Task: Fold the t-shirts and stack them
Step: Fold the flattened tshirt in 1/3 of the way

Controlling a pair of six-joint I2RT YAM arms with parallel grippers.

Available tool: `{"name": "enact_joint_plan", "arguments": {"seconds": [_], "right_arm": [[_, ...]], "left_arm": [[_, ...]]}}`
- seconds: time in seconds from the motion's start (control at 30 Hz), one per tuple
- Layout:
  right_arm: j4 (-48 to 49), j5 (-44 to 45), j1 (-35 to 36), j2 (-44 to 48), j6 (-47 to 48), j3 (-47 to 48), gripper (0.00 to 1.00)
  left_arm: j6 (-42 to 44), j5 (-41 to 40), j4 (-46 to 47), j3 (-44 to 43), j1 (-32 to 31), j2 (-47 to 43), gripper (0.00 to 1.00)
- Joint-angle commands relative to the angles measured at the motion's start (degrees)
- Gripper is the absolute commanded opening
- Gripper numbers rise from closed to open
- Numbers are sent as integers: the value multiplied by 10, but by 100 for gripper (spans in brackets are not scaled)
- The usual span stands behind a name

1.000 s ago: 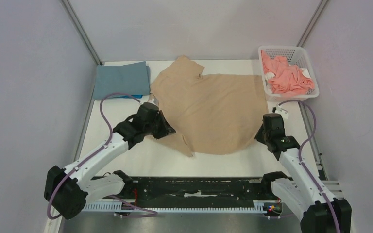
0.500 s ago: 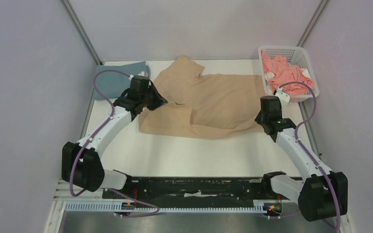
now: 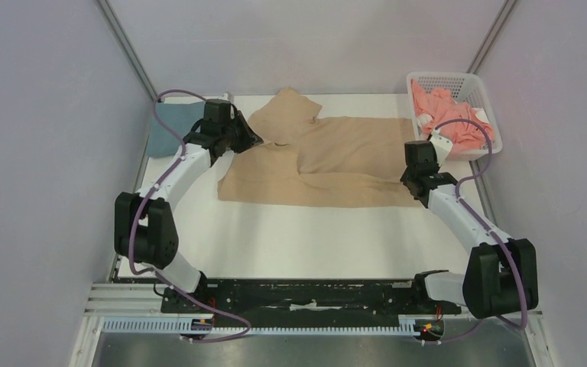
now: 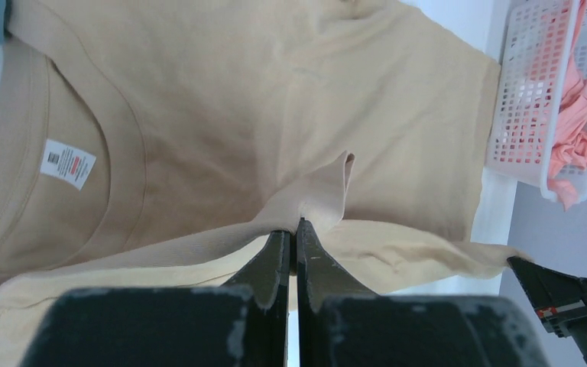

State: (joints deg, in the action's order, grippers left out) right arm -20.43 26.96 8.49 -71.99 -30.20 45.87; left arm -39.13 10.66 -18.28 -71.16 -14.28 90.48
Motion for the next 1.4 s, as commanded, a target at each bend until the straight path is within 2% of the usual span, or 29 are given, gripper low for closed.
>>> {"name": "enact_joint_plan", "arguments": {"seconds": [0.0,0.2,0.3,0.37,0.43,0.5,0.53,0.57,0.7,0.73,0.77,0.87,0.97,1.07,1.17,1.37], "right_arm": [[23,44,-7,-28,-15,31,3],[41,62,-11,-72,-24,36,6],[40,76,-14,-97,-31,45,14],[47,88,-14,-108,-30,54,22],[56,80,-14,-112,-13,65,37],[62,66,-14,-102,-5,64,56],[69,57,-14,-92,-3,58,63],[75,46,-14,-77,1,46,66],[109,-43,-13,-15,38,-8,81],[116,-70,-12,0,47,-24,94],[130,-108,-8,13,54,-43,98],[189,-189,25,17,75,-79,98],[219,-206,85,-42,109,-57,98],[239,-213,120,-119,116,-17,98],[250,-226,130,-173,92,-6,98],[275,-221,133,-146,50,-99,98]], "left_arm": [[42,34,35,-59,9,50,2],[54,29,28,-114,17,130,2],[57,15,14,-150,23,167,3],[60,-18,1,-181,26,194,16],[64,-49,-31,-225,29,225,41],[75,-41,-42,-261,29,247,60],[77,-33,-43,-272,29,255,66],[79,-28,-47,-280,29,260,75],[74,-2,-60,-259,29,234,78],[71,9,-55,-239,26,222,79],[66,20,-47,-214,22,206,79],[51,53,2,-131,2,170,80],[38,65,29,-81,-10,171,80],[28,63,44,-66,-11,203,81],[31,68,21,-76,-11,234,82],[24,62,48,16,-19,195,83]]}}
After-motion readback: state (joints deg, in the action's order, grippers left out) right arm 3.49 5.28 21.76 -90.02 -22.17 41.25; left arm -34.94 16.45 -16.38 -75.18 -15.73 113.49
